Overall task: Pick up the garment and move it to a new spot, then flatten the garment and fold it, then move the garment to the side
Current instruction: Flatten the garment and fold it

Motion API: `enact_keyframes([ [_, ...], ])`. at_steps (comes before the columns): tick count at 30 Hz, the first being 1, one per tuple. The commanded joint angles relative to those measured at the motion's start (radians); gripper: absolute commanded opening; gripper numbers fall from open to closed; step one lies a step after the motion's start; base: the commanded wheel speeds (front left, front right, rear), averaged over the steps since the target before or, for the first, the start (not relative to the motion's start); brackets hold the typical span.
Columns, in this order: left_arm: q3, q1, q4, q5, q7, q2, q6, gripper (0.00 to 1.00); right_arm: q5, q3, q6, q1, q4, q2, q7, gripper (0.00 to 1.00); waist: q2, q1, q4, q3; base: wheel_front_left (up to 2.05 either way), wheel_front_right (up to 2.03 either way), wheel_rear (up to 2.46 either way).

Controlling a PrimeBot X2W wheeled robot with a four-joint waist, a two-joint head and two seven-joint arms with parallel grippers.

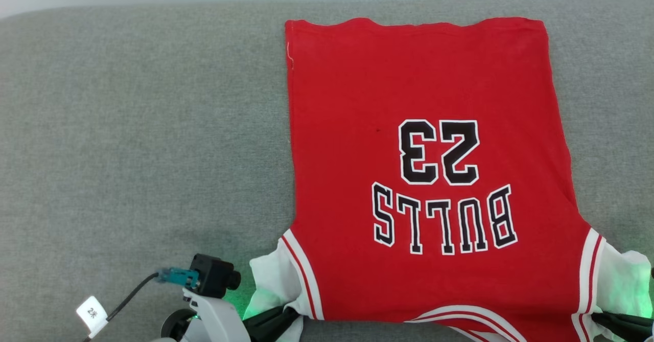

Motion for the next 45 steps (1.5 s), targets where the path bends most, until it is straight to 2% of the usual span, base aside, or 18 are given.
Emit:
enact_keyframes([
  [1,0.001,-0.002,0.021,-0.001,-0.004,-0.013,-0.001,0.0,-0.012,0.006,-0.007,-0.007,0.013,0.073,-0.02,1.0,-0.0001,0.0,-0.008,0.0,0.0,0.0,0.0],
  [5,0.002,0.006,0.014,-0.002,-0.012,-0.011,0.004,0.0,0.025,-0.03,-0.007,-0.001,-0.031,0.074,-0.059,1.0,-0.0001,0.0,-0.019,0.0,0.0,0.0,0.0],
  [7,0.0,0.012,0.002,0.001,-0.014,-0.007,0.009,0.0,0.062,-0.058,-0.004,0.006,-0.101,0.042,-0.075,1.0,-0.0001,0.0,-0.024,-0.001,0.0,0.0,0.0],
  [13,-0.004,0.018,-0.044,0.02,-0.021,0.004,0.026,0.0,0.26,-0.157,-0.004,0.048,-0.406,-0.165,-0.077,1.0,-0.0001,0.0,-0.024,-0.001,0.0,0.0,0.0],
  [16,-0.007,-0.002,-0.065,0.037,-0.016,-0.002,0.036,0.0,0.339,-0.23,-0.004,0.019,-0.48,-0.276,-0.078,1.0,-0.0001,0.0,-0.008,0.012,0.0,0.0,0.0],
  [19,-0.008,-0.028,-0.082,0.057,-0.005,-0.012,0.043,0.0,0.365,-0.304,-0.004,-0.037,-0.453,-0.334,-0.071,1.0,-0.0001,0.0,0.014,0.036,0.0,0.0,0.0],
  [23,-0.012,-0.065,-0.094,0.081,0.013,-0.033,0.045,0.0,0.276,-0.379,-0.004,-0.157,-0.285,-0.349,-0.055,1.0,-0.0001,0.0,0.052,0.078,0.0,0.0,0.0],
  [25,-0.014,-0.087,-0.095,0.093,0.023,-0.049,0.039,0.0,0.174,-0.387,-0.004,-0.234,-0.188,-0.314,-0.032,1.0,-0.0001,0.0,0.075,0.101,0.0,0.0,0.0],
  [27,-0.015,-0.107,-0.089,0.104,0.029,-0.063,0.034,0.0,0.062,-0.375,-0.004,-0.33,-0.098,-0.24,0.023,1.0,-0.0001,0.0,0.094,0.122,0.0,0.0,0.0],
  [31,-0.014,-0.143,-0.072,0.122,0.037,-0.096,0.024,0.0,-0.115,-0.351,-0.004,-0.564,0.095,-0.044,0.143,1.0,-0.0001,0.0,0.129,0.167,0.0,0.0,0.0],
  [35,-0.015,-0.171,-0.055,0.136,0.042,-0.122,0.014,0.0,-0.223,-0.327,-0.004,-0.747,0.282,0.12,0.225,1.0,-0.0001,0.0,0.156,0.216,0.0,0.0,0.0],
  [39,-0.019,-0.192,-0.035,0.15,0.047,-0.138,0.005,0.0,-0.28,-0.298,-0.004,-0.862,0.421,0.202,0.301,1.0,-0.0001,0.0,0.179,0.253,0.0,0.0,0.0],
  [45,-0.027,-0.205,-0.011,0.164,0.049,-0.155,-0.006,0.0,-0.311,-0.268,-0.004,-0.954,0.575,0.244,0.412,1.0,-0.0001,0.0,0.206,0.28,0.0,0.0,0.0],
])
